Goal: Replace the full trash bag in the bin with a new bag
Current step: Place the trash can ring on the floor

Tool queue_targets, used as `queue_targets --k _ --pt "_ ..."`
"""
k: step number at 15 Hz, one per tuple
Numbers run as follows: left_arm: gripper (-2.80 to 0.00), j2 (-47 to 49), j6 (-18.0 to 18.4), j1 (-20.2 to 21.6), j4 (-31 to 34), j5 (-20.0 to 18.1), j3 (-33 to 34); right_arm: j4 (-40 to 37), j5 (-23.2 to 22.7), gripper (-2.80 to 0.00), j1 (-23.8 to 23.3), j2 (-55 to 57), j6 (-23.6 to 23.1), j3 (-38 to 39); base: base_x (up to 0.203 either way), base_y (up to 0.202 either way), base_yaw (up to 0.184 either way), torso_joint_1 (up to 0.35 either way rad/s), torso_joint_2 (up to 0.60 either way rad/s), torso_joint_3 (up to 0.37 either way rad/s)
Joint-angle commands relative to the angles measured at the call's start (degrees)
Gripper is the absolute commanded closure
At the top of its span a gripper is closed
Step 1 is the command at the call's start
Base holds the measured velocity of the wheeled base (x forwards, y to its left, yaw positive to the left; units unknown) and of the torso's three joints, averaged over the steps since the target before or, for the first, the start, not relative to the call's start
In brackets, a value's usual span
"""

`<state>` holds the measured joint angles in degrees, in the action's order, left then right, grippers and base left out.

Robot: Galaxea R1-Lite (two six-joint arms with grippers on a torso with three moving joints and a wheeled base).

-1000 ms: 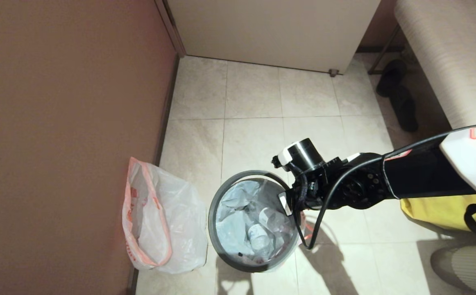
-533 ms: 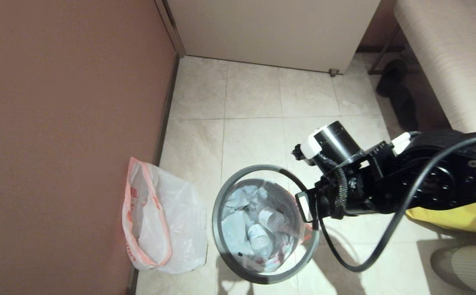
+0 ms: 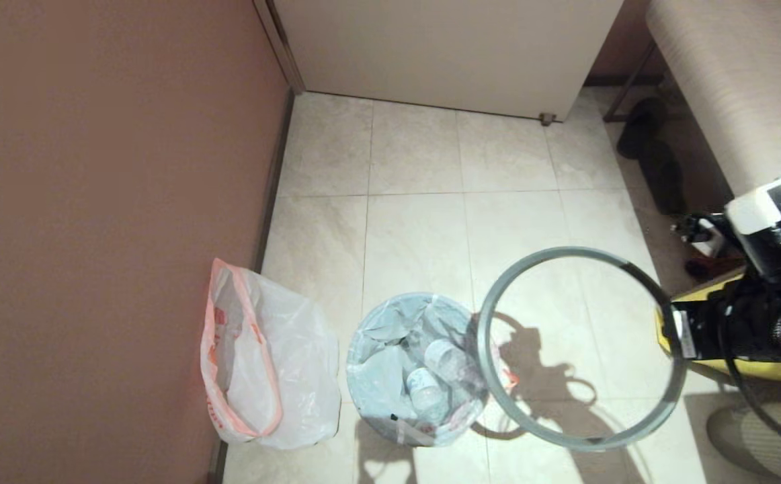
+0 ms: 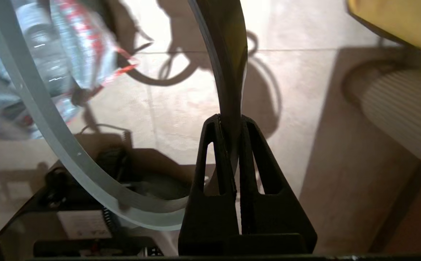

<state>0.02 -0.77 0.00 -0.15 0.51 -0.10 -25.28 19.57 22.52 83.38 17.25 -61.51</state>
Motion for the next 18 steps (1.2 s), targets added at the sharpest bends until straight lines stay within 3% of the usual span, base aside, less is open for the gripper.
queue_targets --k 1,3,6,12,18 --pt "0.00 -0.02 -0.02 0.00 -0.03 0.02 0.01 0.06 -1.35 0.00 -6.90 -3.41 -0.82 2.09 0.000 0.000 0.000 0.000 0.00 0.000" --pt "0.00 -0.02 -0.02 0.00 -0.03 0.02 0.01 1.11 -5.04 0.00 -14.30 -2.14 -3.05 2.88 0.000 0.000 0.000 0.000 0.00 0.000" --pt "0.00 -0.02 -0.02 0.00 -0.03 0.02 0.01 7.34 -9.06 0.00 -20.83 6.04 -5.39 3.25 0.000 0.000 0.000 0.000 0.00 0.000" --pt "0.00 -0.02 -0.02 0.00 -0.03 0.02 0.01 24.58 -11.68 0.00 -26.68 29.75 -9.72 3.07 0.000 0.000 0.000 0.000 0.00 0.000" --pt "0.00 -0.02 -0.02 0.00 -0.03 0.02 0.01 43.39 -11.92 0.00 -29.45 50.45 -21.83 1.93 0.000 0.000 0.000 0.000 0.00 0.000"
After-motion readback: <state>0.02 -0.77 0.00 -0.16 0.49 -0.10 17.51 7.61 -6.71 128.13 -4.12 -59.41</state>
